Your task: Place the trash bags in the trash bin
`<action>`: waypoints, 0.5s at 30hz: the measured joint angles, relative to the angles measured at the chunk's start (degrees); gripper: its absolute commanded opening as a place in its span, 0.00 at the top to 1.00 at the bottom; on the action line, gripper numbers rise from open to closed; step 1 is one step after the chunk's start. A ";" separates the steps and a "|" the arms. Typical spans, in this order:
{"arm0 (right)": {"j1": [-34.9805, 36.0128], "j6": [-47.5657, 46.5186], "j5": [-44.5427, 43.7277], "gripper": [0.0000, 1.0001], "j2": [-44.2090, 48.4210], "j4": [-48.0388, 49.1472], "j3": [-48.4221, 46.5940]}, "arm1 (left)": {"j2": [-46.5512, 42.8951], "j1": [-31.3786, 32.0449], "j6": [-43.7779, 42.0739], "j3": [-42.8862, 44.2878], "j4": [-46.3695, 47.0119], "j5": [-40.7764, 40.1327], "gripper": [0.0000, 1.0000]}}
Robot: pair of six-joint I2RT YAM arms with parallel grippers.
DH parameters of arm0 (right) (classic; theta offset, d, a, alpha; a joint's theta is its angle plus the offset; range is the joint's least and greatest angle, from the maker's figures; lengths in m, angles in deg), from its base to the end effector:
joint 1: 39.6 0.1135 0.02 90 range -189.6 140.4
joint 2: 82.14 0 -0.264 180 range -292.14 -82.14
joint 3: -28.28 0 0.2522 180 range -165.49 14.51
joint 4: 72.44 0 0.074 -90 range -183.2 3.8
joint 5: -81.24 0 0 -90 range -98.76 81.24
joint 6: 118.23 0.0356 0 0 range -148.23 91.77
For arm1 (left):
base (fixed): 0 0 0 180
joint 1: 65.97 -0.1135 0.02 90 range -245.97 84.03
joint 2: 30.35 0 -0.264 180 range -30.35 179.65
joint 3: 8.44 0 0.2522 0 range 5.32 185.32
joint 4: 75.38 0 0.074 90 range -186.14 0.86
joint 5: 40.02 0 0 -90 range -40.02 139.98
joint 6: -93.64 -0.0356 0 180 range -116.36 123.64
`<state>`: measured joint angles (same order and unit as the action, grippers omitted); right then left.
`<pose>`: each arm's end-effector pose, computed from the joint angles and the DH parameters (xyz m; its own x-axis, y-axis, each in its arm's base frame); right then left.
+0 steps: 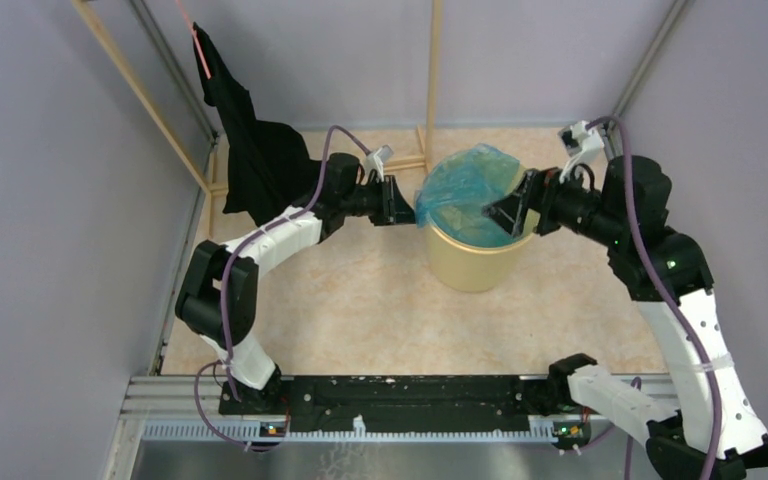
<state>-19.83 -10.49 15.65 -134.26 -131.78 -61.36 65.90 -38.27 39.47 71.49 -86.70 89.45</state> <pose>0.1425 0.0669 0.4359 -0.5370 0.1018 -0.8374 -0.5307 0.7309 0.4292 0.3265 -0.1970 0.2580 -0.8349 -0.0720 -0.5456 0.4547 0.4681 -0.7577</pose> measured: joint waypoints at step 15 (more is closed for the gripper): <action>-0.02 -0.07 -4.85 0.62 -21.97 13.40 -1.79 | -4.66 0.11 0.04 -1.38 0.15 0.13 0.73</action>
<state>-19.85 -10.56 10.79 -156.23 -118.38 -63.15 61.24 -38.16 39.52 70.12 -86.55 89.58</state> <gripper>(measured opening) 0.615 0.268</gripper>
